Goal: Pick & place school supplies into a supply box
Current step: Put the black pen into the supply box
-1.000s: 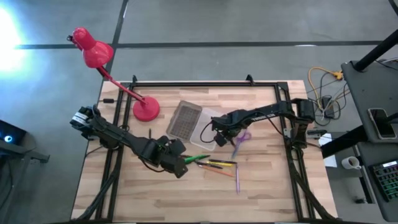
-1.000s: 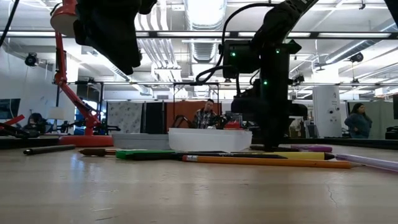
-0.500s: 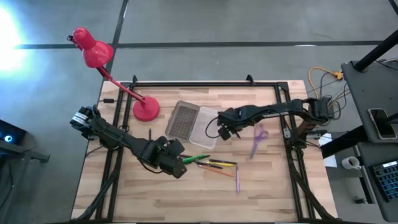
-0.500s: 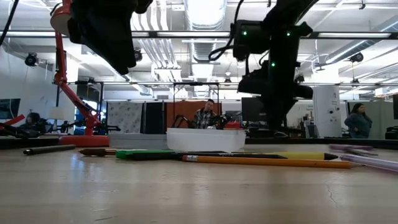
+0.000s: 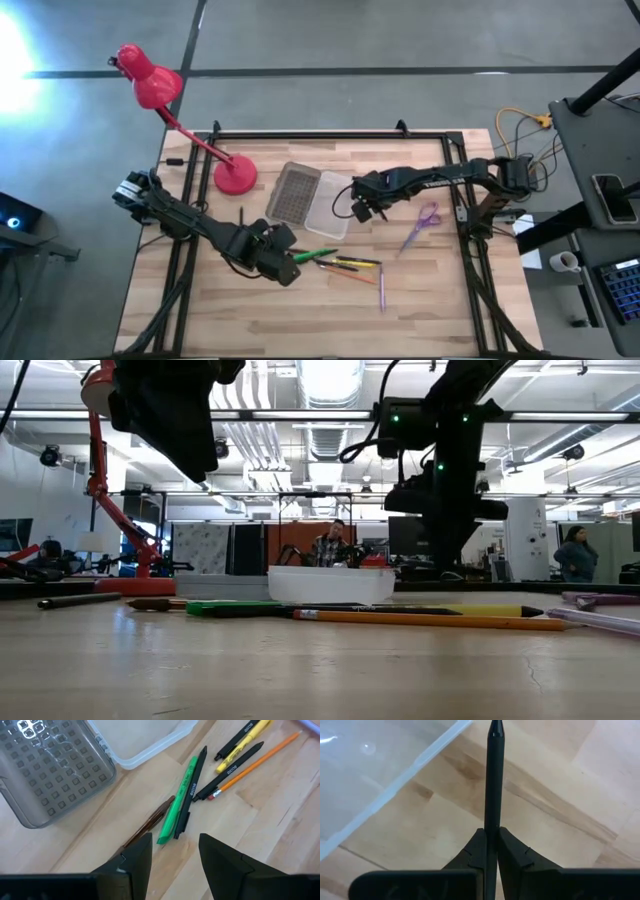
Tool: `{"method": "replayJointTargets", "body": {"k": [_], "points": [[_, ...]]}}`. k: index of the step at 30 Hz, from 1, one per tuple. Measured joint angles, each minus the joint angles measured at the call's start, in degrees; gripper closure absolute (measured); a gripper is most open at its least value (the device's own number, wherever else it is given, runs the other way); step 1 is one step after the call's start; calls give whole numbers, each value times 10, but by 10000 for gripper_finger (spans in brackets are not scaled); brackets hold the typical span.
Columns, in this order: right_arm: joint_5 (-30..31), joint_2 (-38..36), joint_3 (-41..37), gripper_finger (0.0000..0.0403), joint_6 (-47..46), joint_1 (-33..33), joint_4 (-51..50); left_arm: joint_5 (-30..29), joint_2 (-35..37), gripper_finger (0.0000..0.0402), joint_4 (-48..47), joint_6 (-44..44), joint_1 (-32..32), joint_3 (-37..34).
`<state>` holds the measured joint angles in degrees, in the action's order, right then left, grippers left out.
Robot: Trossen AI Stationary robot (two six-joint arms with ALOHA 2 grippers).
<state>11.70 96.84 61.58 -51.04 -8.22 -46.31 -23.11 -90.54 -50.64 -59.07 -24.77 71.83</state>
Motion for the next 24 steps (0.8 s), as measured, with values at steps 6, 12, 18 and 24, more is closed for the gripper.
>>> {"method": "replayJointTargets", "body": {"k": [6, 12, 18, 24], "points": [[6, -6, 8, 390, 118, 19, 43, 0, 0, 254, -1, 0, -1, -2], [6, -2, 54, 390, 530, 47, 62, 1, 0, 254, -10, 0, -6, -2], [50, 42, 128, 389, 850, 45, 6, 2, 0, 254, -17, -28, -20, -2], [100, 122, 207, 369, 1022, 42, -48, 1, 0, 254, -29, -60, -30, -2]]}}
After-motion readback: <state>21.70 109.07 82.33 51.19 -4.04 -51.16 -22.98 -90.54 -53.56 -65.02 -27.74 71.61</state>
